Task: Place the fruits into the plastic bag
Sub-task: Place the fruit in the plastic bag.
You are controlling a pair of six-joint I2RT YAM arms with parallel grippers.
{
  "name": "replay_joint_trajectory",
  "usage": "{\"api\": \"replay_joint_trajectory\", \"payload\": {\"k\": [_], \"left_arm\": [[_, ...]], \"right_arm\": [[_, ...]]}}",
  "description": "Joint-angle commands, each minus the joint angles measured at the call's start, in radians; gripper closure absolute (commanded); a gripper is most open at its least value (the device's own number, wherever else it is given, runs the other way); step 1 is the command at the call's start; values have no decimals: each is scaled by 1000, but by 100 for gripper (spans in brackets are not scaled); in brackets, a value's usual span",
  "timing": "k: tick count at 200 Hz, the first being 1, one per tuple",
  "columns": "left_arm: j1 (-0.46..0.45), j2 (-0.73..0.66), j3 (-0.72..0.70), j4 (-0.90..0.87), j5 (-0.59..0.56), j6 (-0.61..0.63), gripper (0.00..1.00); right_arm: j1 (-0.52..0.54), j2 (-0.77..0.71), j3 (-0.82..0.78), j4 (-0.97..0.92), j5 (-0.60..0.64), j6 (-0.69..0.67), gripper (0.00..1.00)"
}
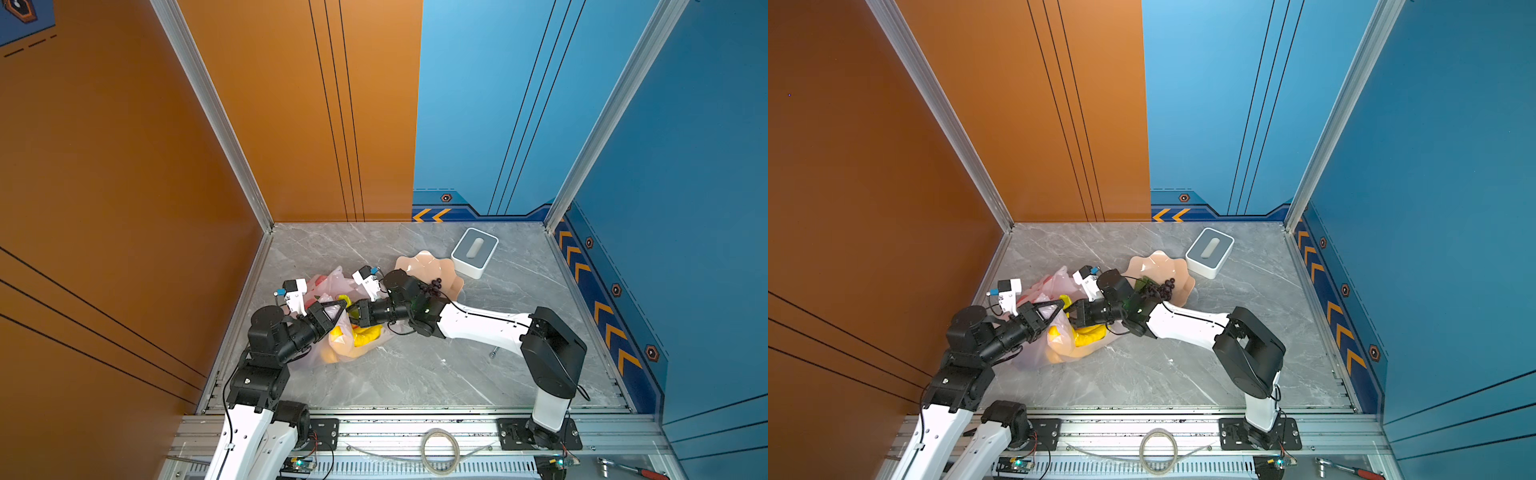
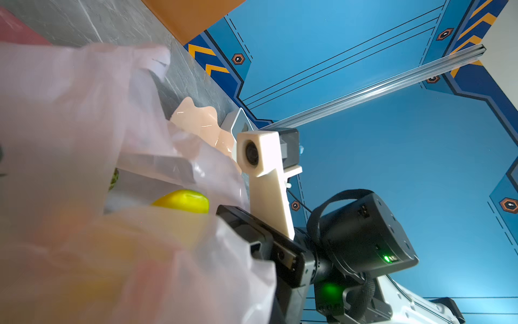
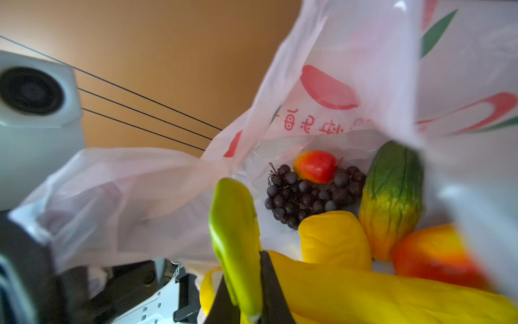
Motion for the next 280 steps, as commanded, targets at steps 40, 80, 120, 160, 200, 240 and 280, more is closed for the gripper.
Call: {"api": "replay_joint_trajectory", "payload": {"k": [40, 80, 120, 160, 200, 240, 280], "left_arm": [[9, -2, 40, 133, 46, -14, 100], [2, -6, 40, 159, 88, -19, 100], [-11, -14, 27, 161, 127, -20, 100], [-34, -30, -26, 160, 132, -23, 100], [-80, -44, -65, 162, 88, -17, 100], [-92, -37, -64, 168, 52, -7, 100], [-92, -26, -65, 188, 26, -10, 100]], "right_arm": [[28, 136, 206, -309, 42, -152, 89], [-19, 204, 330, -394, 100, -112, 88], [-83, 283, 477, -469, 107, -21, 88], [-99, 314, 591, -478, 94, 93, 87], [-98, 366, 676, -482, 77, 184, 83], [-90, 418, 711, -502, 79, 167, 83], [-68, 419, 686, -494, 42, 146, 74]]}}
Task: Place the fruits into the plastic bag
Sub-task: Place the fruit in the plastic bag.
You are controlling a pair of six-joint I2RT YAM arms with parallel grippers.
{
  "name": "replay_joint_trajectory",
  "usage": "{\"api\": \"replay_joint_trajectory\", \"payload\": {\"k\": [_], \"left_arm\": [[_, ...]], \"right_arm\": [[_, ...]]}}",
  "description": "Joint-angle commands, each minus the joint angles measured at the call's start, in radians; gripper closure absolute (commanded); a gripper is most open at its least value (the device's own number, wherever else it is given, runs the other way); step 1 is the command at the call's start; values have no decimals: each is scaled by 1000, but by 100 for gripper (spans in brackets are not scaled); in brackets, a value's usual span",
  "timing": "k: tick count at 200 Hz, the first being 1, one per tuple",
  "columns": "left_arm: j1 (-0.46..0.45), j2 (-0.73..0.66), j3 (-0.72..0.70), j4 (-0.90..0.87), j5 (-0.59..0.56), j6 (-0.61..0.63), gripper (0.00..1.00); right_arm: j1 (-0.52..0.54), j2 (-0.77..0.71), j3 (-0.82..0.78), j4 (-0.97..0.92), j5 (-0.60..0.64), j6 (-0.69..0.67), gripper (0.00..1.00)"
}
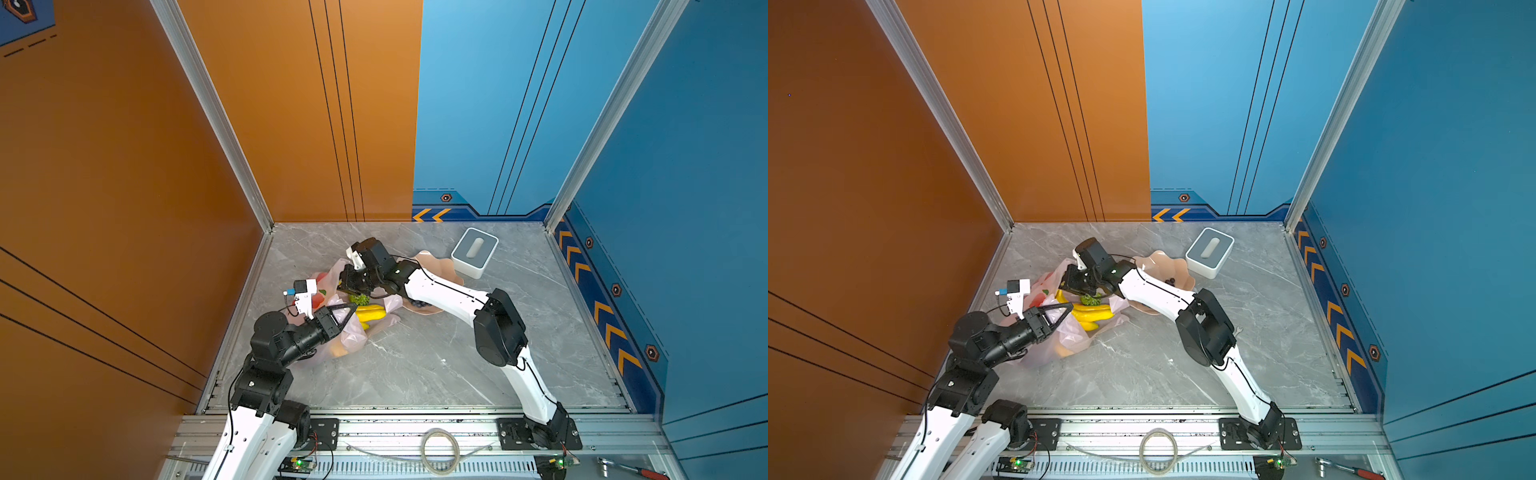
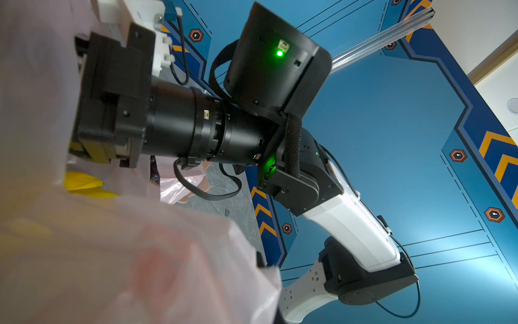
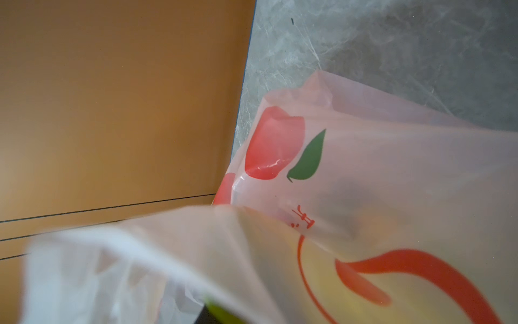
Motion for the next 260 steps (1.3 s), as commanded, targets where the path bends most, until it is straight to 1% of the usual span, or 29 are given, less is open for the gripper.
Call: {"api": "replay_joint_trajectory", "payload": {"k": [1, 10, 47, 62, 96, 113, 145, 154, 168, 191, 216, 260], "left_arm": [[-6, 5, -6, 43, -32, 12, 100], [-6, 7, -3, 43, -35, 14, 100], [4, 0, 10, 40, -56, 25, 100], [9, -2, 18, 37, -56, 28, 100], [14, -7, 33, 24, -56, 36, 100], [16, -9, 36, 23, -57, 36, 100], [18, -13, 39, 22, -54, 38, 100], [19, -15, 40, 20, -53, 38, 100], [21, -17, 42, 17, -50, 40, 100], [23, -16, 43, 16, -48, 41, 100], [25, -19, 39, 16, -48, 40, 100], [26, -23, 37, 13, -48, 40, 100]], "right_arm": [[21, 0, -3, -14, -42, -16, 74], [27, -3, -7, -15, -57, -22, 72], [53, -4, -40, 24, -129, -9, 56], [62, 0, -40, 30, -155, -2, 48], [70, -7, -39, 81, -208, 36, 38], [70, -15, -43, 120, -237, 64, 37], [52, -67, -79, 108, -208, 40, 36], [42, -89, -99, 91, -189, 25, 32], [27, -123, -124, 50, -158, -9, 22], [7, -167, -161, 18, -134, -48, 17], [-7, -189, -185, 17, -133, -58, 15], [-10, -189, -175, 16, -142, -62, 12]]}}
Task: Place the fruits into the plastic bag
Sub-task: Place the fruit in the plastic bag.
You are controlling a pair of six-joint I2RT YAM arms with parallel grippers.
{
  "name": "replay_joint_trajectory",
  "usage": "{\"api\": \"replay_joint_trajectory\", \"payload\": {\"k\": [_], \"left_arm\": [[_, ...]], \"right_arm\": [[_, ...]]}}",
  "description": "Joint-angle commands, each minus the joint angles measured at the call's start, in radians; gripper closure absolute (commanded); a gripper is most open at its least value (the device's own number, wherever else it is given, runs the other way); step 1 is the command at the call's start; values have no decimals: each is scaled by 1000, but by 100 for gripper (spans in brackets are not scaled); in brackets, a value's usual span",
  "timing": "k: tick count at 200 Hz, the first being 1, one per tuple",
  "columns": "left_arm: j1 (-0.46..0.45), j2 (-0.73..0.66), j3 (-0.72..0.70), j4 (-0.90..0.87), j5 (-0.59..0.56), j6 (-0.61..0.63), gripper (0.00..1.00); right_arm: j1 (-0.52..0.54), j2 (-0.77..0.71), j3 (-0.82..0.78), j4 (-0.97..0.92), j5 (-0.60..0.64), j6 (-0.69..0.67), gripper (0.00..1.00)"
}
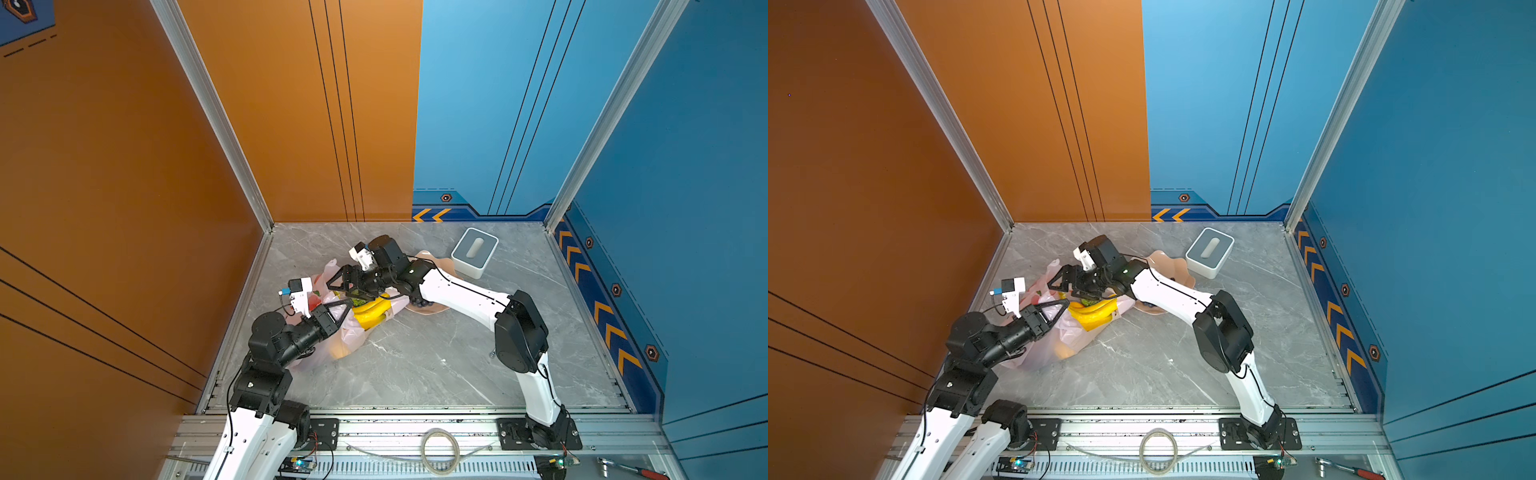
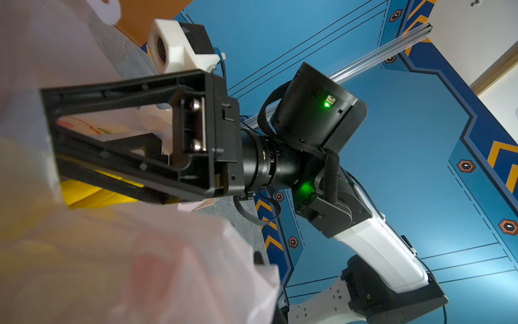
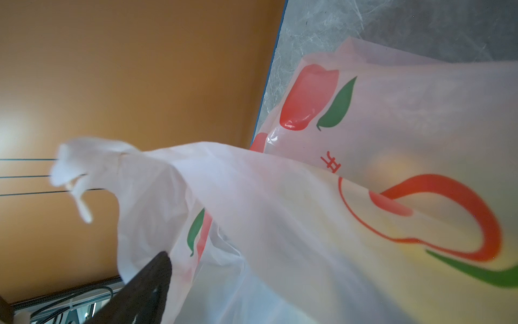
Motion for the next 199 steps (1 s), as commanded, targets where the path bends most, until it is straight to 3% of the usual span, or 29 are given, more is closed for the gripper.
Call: {"api": "replay_joint_trajectory", "payload": {"k": [1, 42, 117, 171, 199], "left_arm": [[10, -15, 32, 11, -5, 24, 100], [15, -16, 36, 9, -3, 25, 100], [20, -13, 31, 17, 4, 24, 100], [23, -11, 26, 23, 6, 23, 100], [23, -10, 28, 23, 7, 22, 100]], "right_arm": [[7, -23, -5, -27, 11, -27, 12], [0, -78, -14, -45, 31, -41, 13], [-23, -254, -58, -204, 186, -166, 13], [-75, -353, -109, -264, 194, -194, 12], [-89, -408, -123, -359, 290, -275, 12]]}}
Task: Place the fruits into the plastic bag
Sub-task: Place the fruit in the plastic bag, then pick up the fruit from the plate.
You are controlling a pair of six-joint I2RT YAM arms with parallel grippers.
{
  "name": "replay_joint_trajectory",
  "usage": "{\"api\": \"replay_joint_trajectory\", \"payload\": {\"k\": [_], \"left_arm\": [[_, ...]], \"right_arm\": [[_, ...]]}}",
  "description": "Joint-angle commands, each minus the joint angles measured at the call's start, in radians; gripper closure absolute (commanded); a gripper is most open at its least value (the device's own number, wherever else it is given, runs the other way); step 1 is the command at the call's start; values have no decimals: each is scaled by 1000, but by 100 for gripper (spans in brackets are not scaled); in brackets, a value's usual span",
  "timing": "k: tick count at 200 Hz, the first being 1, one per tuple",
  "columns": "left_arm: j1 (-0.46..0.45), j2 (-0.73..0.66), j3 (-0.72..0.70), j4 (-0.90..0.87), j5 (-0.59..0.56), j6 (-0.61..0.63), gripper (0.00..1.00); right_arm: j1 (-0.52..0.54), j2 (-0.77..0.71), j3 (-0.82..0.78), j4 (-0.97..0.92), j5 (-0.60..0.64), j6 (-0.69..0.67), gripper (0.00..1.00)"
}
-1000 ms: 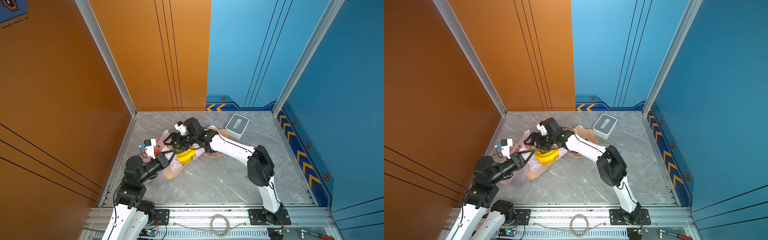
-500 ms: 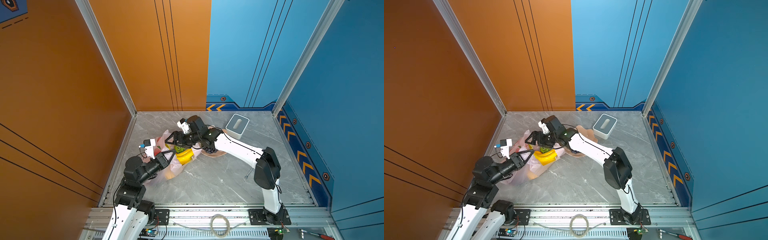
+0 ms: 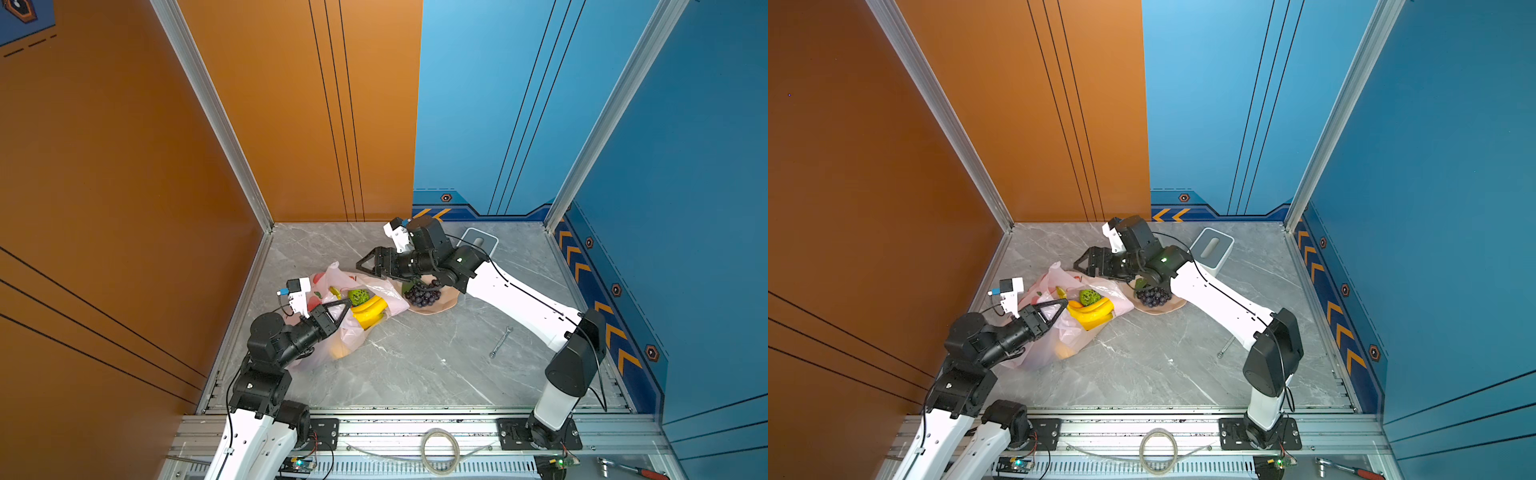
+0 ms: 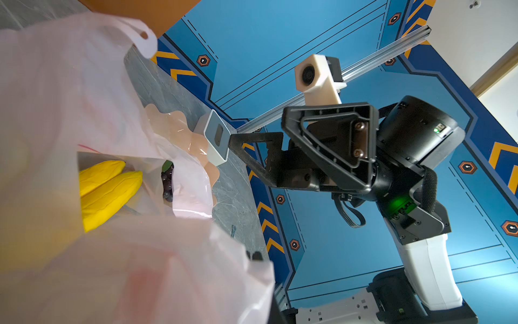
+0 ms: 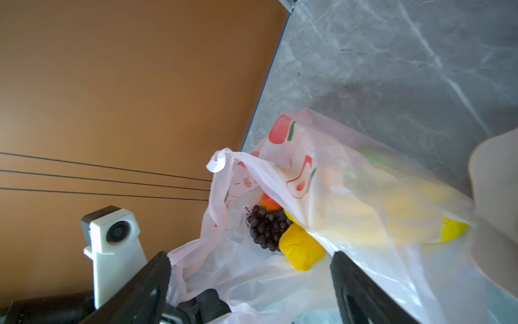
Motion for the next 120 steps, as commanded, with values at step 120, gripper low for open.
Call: {"api": "replay_joint_trajectory", "payload": {"k": [120], "left_arm": [[19, -29, 48, -61, 19, 50, 100]], "right_arm": [[-224, -121, -80, -481, 418, -389, 0]]}}
